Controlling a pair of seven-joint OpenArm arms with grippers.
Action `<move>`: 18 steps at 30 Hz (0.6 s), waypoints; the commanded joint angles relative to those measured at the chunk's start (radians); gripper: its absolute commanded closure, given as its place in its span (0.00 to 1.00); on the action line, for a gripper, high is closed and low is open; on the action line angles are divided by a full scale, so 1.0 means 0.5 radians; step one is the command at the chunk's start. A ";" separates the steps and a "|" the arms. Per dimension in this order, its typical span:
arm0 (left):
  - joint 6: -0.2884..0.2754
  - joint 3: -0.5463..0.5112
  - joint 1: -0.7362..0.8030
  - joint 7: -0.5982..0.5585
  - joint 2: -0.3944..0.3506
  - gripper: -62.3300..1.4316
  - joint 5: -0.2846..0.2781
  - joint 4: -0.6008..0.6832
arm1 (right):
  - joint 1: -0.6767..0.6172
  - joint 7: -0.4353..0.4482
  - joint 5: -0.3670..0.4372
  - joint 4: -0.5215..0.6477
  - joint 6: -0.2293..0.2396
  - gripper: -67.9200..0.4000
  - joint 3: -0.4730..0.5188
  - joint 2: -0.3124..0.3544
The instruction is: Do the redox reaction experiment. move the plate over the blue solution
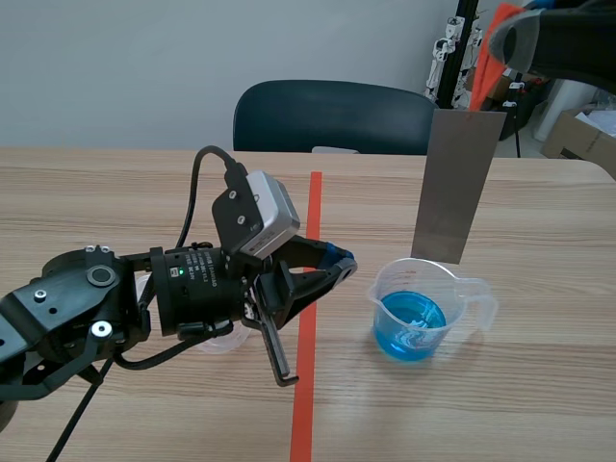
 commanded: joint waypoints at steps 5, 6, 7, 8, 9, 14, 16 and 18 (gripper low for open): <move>-0.004 -0.014 -0.022 -0.020 0.010 0.94 -0.014 0.036 | 0.023 0.042 0.030 0.019 0.000 0.99 0.031 0.022; -0.003 -0.014 -0.022 -0.020 0.010 0.94 -0.015 0.036 | 0.023 0.043 0.030 0.019 0.000 0.99 0.031 0.022; -0.003 -0.014 -0.022 -0.020 0.010 0.94 -0.015 0.036 | 0.023 0.043 0.030 0.019 0.000 0.99 0.031 0.022; -0.003 -0.014 -0.022 -0.021 0.011 0.93 -0.015 0.036 | 0.023 0.043 0.030 0.019 0.000 0.99 0.031 0.022; -0.003 -0.014 -0.022 -0.021 0.011 0.94 -0.015 0.036 | 0.023 0.043 0.030 0.019 0.000 0.99 0.031 0.022; -0.003 -0.014 -0.022 -0.031 0.011 0.94 -0.015 0.036 | 0.023 0.043 0.030 0.019 0.000 0.99 0.031 0.022; -0.002 -0.014 -0.022 -0.037 0.011 0.94 -0.015 0.036 | 0.023 0.038 0.030 0.019 0.000 0.99 0.031 0.022; -0.002 -0.014 -0.022 -0.047 0.011 0.94 -0.015 0.036 | 0.023 0.034 0.029 0.019 0.000 0.99 0.031 0.022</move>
